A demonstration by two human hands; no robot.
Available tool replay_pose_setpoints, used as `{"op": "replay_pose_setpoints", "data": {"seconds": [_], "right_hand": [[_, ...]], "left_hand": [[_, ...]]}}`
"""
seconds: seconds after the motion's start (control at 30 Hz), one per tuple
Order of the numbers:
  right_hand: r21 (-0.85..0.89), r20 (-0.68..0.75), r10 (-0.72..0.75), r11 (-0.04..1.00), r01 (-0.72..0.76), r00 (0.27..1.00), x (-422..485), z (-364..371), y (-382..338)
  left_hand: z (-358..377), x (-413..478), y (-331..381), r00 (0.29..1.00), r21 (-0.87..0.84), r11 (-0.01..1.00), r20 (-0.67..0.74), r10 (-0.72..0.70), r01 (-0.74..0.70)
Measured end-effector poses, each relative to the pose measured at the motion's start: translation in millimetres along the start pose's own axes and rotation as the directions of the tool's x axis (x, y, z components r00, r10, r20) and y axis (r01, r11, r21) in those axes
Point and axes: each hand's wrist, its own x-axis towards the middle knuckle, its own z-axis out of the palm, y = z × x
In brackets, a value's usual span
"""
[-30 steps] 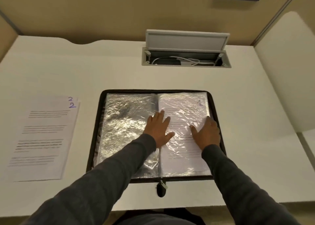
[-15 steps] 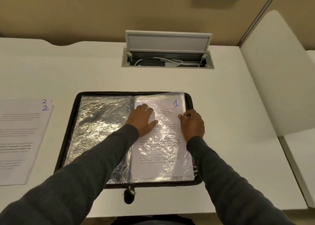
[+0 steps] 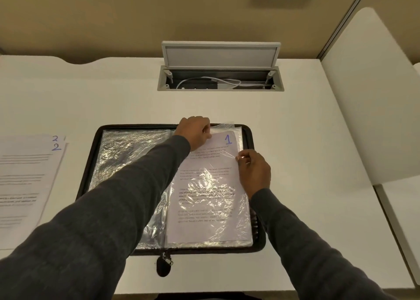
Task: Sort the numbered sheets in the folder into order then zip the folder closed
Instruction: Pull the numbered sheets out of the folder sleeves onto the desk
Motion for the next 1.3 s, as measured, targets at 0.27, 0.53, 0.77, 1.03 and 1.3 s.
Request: {"op": "replay_pose_setpoints", "data": {"seconds": [0.27,0.53,0.77,1.03,1.3], "right_hand": [[0.078,0.153,0.117,0.988,-0.130,0.981,1.8,5.5,9.4],[0.126,0.127,0.110,0.984,-0.126,0.986,-1.7,7.6,11.2],[0.198,0.140,0.118,0.970,-0.144,0.983,-4.2,7.8,14.0],[0.142,0.174,0.164,0.972,-0.190,0.971,-8.6,11.6,16.4],[0.079,0.164,0.198,0.974,-0.213,0.966,-13.2,13.6,14.9]], "left_hand": [[-3.9,6.8,-10.1,0.999,-0.155,0.988,0.045,0.001,0.006],[-6.7,10.5,-8.6,0.982,-0.254,0.967,0.188,0.012,0.037],[-11.3,16.2,-10.1,0.914,-0.222,0.970,0.406,-0.004,0.102],[-21.3,24.9,-12.5,0.987,-0.196,0.977,0.153,-0.054,0.084],[-48.7,31.3,-27.1,0.978,-0.253,0.966,-0.183,-0.096,0.048]]}}
